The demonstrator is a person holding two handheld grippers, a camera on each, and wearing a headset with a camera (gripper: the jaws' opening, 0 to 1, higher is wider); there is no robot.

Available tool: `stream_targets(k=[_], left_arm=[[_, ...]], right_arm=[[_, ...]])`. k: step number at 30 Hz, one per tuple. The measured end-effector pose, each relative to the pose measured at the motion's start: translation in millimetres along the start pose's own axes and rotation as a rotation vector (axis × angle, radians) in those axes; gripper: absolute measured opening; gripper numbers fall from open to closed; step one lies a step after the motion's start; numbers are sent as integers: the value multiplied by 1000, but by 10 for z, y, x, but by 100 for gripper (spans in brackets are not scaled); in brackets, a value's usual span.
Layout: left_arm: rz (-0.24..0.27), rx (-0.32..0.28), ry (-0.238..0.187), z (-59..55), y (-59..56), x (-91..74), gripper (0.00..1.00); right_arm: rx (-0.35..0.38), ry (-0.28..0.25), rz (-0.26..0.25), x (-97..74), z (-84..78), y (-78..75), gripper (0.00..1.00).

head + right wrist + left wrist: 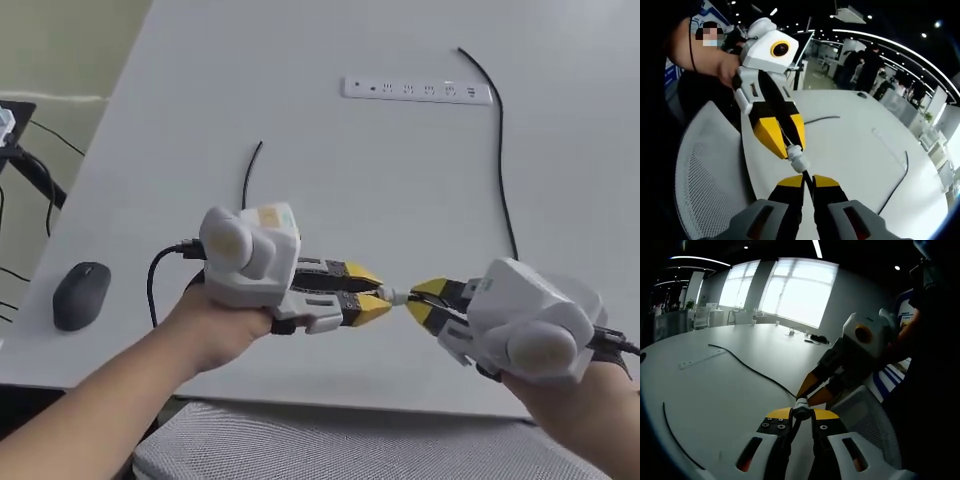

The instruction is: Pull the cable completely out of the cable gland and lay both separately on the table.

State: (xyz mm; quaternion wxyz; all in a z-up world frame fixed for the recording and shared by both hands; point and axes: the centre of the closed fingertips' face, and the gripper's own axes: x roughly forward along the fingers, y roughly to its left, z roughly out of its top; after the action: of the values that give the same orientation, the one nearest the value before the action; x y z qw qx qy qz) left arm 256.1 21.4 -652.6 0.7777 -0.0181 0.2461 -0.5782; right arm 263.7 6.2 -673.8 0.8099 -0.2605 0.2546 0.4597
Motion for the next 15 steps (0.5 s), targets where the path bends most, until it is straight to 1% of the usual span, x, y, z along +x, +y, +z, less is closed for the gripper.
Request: stream_targets(k=[2,7,10,15], left_arm=[[0,7,3,-7,-1,4,14],[-3,15,5,-17,-20,8,14],[-4,18,5,-20,-23,-1,14],[-6,25,-4,-5,-25,-29,14]], right_arm=[[24,0,2,2,-10,-3,0],[45,3,7,-9,-34,9,0],[64,14,0,-18,-83,-14,0],[122,15,-7,-31,-137,-58,0]])
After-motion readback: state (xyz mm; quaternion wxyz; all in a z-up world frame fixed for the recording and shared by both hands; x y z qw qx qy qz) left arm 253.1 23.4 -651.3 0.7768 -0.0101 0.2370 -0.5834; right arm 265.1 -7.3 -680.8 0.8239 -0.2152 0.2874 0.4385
